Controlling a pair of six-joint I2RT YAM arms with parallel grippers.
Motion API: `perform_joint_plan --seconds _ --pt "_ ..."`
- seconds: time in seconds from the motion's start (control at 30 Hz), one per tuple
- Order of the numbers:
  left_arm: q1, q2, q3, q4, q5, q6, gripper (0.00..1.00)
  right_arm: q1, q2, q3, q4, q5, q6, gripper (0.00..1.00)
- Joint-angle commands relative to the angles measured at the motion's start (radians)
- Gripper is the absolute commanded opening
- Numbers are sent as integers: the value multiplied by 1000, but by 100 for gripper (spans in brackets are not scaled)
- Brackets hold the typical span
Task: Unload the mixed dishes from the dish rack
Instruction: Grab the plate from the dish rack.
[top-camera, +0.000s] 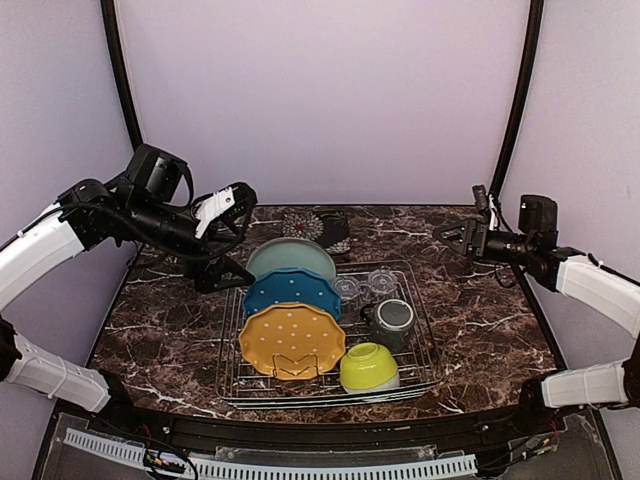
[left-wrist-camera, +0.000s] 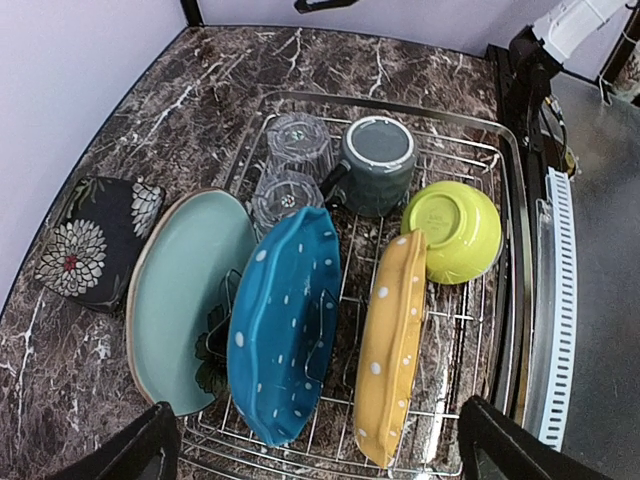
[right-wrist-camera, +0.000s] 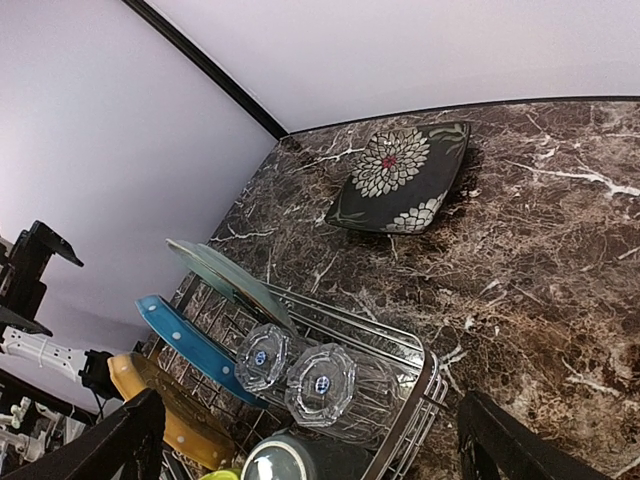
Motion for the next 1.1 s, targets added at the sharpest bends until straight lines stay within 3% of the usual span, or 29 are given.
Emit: perform_joint_plan --seconds 0.0,0.5,1.07 --pt "-49 52 37 -100 -54 58 95 -5 6 15 33 -13 1 99" --pt "-209 232 95 -175 -146 153 81 -4 26 34 16 3 -34 99" --pt "-233 361 171 -207 -151 152 53 -4 34 39 18 -3 -30 99"
